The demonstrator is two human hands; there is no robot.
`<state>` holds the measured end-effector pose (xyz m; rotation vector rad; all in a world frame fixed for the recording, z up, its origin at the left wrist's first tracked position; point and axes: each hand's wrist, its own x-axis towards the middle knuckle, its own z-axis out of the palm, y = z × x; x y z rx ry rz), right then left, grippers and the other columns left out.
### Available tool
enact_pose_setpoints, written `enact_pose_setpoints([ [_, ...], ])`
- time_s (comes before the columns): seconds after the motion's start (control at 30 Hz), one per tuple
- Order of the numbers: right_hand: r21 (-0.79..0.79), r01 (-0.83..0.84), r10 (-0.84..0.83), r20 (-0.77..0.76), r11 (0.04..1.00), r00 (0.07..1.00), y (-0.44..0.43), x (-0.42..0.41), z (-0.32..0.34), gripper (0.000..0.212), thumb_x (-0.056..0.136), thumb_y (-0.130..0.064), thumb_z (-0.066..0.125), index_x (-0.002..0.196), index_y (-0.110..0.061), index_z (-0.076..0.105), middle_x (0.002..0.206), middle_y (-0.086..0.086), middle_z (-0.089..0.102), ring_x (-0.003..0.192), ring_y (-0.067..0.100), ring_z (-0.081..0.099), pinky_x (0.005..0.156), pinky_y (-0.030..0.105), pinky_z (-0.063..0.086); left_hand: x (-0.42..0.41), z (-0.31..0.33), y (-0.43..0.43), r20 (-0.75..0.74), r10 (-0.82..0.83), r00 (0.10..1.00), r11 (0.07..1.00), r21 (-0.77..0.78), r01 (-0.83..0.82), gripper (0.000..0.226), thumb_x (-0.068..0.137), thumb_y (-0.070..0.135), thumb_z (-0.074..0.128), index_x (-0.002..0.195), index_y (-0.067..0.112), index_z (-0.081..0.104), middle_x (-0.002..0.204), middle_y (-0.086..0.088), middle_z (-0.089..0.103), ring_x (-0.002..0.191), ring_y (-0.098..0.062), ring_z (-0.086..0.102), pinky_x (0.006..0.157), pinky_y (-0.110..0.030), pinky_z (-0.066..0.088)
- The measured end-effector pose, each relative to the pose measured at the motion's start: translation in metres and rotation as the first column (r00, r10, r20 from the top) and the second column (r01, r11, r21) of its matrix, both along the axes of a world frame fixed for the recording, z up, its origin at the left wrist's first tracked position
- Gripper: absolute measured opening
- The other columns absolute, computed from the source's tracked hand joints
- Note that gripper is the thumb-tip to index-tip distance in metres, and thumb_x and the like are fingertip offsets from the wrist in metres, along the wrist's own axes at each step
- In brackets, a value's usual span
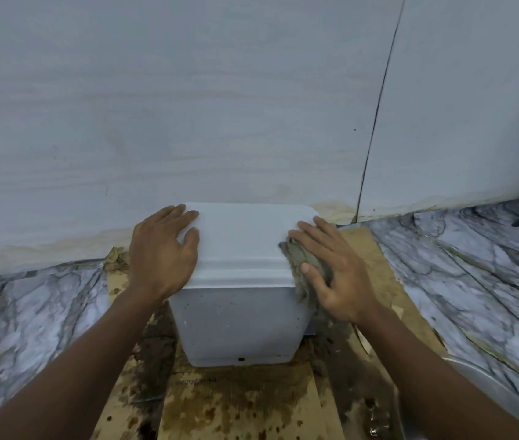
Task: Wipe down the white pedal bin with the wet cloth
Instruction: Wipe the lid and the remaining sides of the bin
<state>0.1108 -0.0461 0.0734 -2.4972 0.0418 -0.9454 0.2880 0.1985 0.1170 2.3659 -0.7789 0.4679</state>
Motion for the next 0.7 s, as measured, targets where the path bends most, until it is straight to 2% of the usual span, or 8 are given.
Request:
enact_pose_setpoints([
  [0.13, -0.189, 0.090, -0.096, -0.019, 0.978, 0.995, 0.042, 0.014, 0.007, 0.055, 0.092, -0.030, 0.044, 0.146, -0.027, 0.052, 0.151, -0.003, 0.052, 0.147, 0.023, 0.037, 0.119, 0.056, 0.026, 0.000, -0.001, -0.001, -0.002, 0.014, 1.000, 1.000, -0.006, -0.014, 0.051, 0.091, 0.038, 0.043, 0.130, 0.019, 0.067, 0.143, -0.005, 0.058, 0.138, -0.024, 0.047, 0.117, -0.041, 0.025],
  [0.27, -0.268, -0.002, -0.031, -0.119, 0.963, 0.992, 0.089, 0.036, 0.017, 0.054, 0.099, -0.034, 0.035, 0.153, -0.026, 0.039, 0.157, -0.002, 0.044, 0.150, 0.023, 0.032, 0.124, 0.051, 0.018, -0.001, -0.001, -0.003, 0.012, 0.011, 1.000, 1.000, -0.004, -0.010, 0.050, 0.090, 0.038, 0.043, 0.130, 0.018, 0.067, 0.142, -0.005, 0.059, 0.137, -0.023, 0.047, 0.116, -0.042, 0.028],
  [0.37, -0.238, -0.030, 0.015, -0.064, 0.971, 0.998, 0.087, 0.040, 0.015, 0.050, 0.100, -0.032, 0.049, 0.149, -0.023, 0.047, 0.154, 0.002, 0.049, 0.147, 0.024, 0.038, 0.122, 0.047, 0.026, 0.002, -0.001, 0.000, 0.007, -0.009, 1.000, 1.000, 0.003, 0.009, 0.050, 0.091, 0.039, 0.043, 0.131, 0.019, 0.067, 0.142, -0.004, 0.058, 0.137, -0.023, 0.047, 0.116, -0.045, 0.029],
  [0.5, -0.180, 0.119, -0.102, 0.102, 0.977, 0.990, 0.045, 0.020, 0.006, 0.046, 0.093, -0.041, 0.066, 0.134, -0.019, 0.066, 0.138, 0.005, 0.064, 0.132, 0.025, 0.056, 0.113, 0.048, 0.041, 0.001, 0.000, 0.000, 0.002, 0.001, 1.000, 1.000, -0.013, -0.001, 0.049, 0.091, 0.039, 0.044, 0.129, 0.020, 0.068, 0.142, -0.003, 0.059, 0.137, -0.022, 0.047, 0.116, -0.043, 0.027],
  [0.57, -0.136, 0.085, -0.073, 0.090, 0.987, 0.993, 0.019, 0.009, 0.004, 0.048, 0.092, -0.042, 0.068, 0.134, -0.019, 0.065, 0.139, 0.002, 0.063, 0.135, 0.020, 0.054, 0.114, 0.048, 0.041, 0.000, 0.000, 0.000, 0.002, 0.000, 1.000, 1.000, -0.015, 0.000, 0.049, 0.091, 0.039, 0.044, 0.129, 0.020, 0.068, 0.142, -0.003, 0.058, 0.138, -0.022, 0.046, 0.117, -0.040, 0.026],
  [0.7, 0.010, -0.113, 0.113, -0.050, 0.994, 0.992, -0.014, 0.000, 0.012, 0.052, 0.092, -0.041, 0.063, 0.140, -0.021, 0.060, 0.149, -0.003, 0.054, 0.146, 0.015, 0.040, 0.120, 0.052, 0.032, 0.001, -0.002, 0.001, -0.010, 0.000, 1.000, 1.000, -0.001, 0.000, 0.050, 0.091, 0.039, 0.044, 0.131, 0.020, 0.066, 0.143, -0.003, 0.057, 0.139, -0.022, 0.045, 0.117, -0.037, 0.024],
])
